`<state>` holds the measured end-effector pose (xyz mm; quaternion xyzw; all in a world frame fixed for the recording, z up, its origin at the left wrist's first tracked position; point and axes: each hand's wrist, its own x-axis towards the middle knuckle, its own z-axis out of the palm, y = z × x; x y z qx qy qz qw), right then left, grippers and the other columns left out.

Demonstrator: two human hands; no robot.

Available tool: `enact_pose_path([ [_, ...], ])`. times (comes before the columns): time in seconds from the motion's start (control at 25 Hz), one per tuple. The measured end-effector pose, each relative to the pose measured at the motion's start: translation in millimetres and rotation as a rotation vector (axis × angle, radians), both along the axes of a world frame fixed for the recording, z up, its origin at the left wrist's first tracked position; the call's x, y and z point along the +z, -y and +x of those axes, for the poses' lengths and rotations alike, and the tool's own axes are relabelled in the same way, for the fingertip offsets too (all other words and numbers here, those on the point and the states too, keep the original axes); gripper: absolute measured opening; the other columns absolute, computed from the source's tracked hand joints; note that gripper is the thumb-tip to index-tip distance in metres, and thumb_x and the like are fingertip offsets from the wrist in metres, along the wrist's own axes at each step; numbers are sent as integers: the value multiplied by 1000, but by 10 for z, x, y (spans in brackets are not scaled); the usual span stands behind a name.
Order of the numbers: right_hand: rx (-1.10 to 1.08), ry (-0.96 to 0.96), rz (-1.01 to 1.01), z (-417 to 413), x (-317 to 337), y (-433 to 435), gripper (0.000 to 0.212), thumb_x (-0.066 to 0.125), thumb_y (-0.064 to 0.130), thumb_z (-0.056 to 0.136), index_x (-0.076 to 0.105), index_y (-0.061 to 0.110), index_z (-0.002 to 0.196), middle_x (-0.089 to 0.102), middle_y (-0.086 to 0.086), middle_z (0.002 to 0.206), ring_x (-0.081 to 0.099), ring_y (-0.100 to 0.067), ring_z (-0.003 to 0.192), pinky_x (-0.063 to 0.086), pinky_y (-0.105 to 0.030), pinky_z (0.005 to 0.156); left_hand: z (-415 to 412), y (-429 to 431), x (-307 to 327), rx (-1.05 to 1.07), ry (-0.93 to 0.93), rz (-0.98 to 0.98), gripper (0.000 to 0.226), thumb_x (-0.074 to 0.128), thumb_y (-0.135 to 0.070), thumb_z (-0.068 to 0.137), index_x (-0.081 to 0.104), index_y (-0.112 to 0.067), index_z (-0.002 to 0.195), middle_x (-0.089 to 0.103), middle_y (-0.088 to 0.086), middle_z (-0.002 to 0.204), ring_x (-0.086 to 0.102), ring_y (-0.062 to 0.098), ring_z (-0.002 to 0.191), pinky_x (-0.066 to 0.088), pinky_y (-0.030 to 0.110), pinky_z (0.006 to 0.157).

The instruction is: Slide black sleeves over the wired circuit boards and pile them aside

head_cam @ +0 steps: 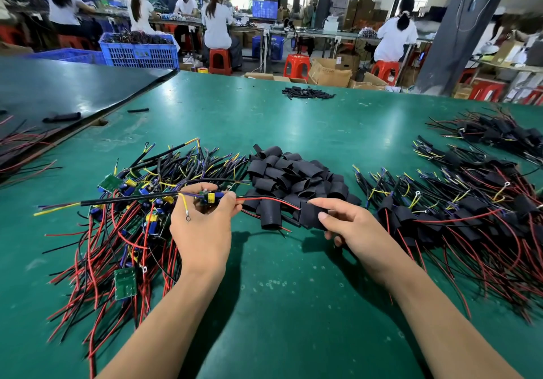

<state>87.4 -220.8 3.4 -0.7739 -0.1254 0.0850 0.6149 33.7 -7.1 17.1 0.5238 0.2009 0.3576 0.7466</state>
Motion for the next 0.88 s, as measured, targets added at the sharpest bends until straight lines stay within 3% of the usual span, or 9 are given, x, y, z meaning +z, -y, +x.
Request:
enact_pose_path([
  [0.24, -48, 78, -57, -37, -1, -36, 30, 61, 17, 97, 74, 44, 99, 58, 15, 67, 52, -5, 59, 40, -12, 57, 3, -6, -6, 2, 5, -2, 23, 70, 7, 83, 58, -9, 94, 65, 16, 83, 75, 24, 69, 59, 24, 68],
  [0.6, -92, 114, -83, -49, 11, -53, 26, 61, 16, 97, 73, 37, 106, 59, 19, 66, 54, -4, 58, 40, -10, 57, 25, -16, -21, -11, 31, -37, 26, 70, 8, 82, 57, -13, 89, 65, 14, 78, 74, 28, 69, 60, 27, 69],
  [0.88, -55, 40, 68, -79, 11, -114, 27, 59, 14, 99, 74, 33, 110, 63, 12, 73, 56, -11, 65, 43, -22, 60, -8, 4, 4, -140, -20, -98, 26, 70, 10, 83, 56, -10, 88, 64, 16, 80, 73, 22, 66, 59, 24, 68],
])
